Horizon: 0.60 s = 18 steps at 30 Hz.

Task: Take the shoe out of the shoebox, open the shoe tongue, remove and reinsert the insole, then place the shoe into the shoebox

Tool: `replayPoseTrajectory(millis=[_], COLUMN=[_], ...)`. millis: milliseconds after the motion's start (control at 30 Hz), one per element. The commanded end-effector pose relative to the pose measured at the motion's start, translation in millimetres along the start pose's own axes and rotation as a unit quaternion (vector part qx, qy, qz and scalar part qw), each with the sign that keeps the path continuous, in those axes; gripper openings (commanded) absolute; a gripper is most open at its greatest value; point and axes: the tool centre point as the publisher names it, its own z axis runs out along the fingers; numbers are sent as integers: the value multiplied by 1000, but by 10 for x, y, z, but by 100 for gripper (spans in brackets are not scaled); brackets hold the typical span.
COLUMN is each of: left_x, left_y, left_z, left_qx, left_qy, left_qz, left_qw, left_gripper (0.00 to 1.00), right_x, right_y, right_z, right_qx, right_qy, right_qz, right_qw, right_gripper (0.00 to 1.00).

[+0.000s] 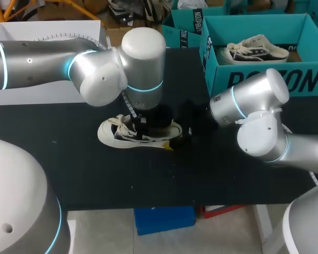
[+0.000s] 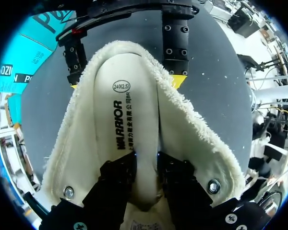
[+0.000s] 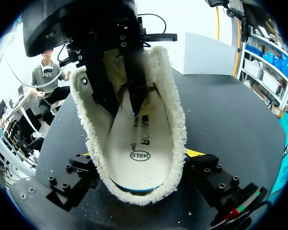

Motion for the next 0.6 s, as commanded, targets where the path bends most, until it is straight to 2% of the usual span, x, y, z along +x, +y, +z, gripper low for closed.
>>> replayPoseTrajectory(millis=[33,233,600], left_x=[20,-100,-395], left_y=[86,117,113], left_z=[533,743,869], left_qx=[3,4,7], left_qy=[-54,-82,-136], left_qz=[3,4,20], left_qw=[999,997,990], left_gripper=[29,29,31], right_x=[-13,-13,-13], right_y=[-11,-11,-11], right_z=[-7,-7,-7], right_qx=[1,1,1], right_qy=[-1,-1,-1], right_qz=[1,1,1], right_qw=[1000,1000,1000], right_gripper=[0,0,0])
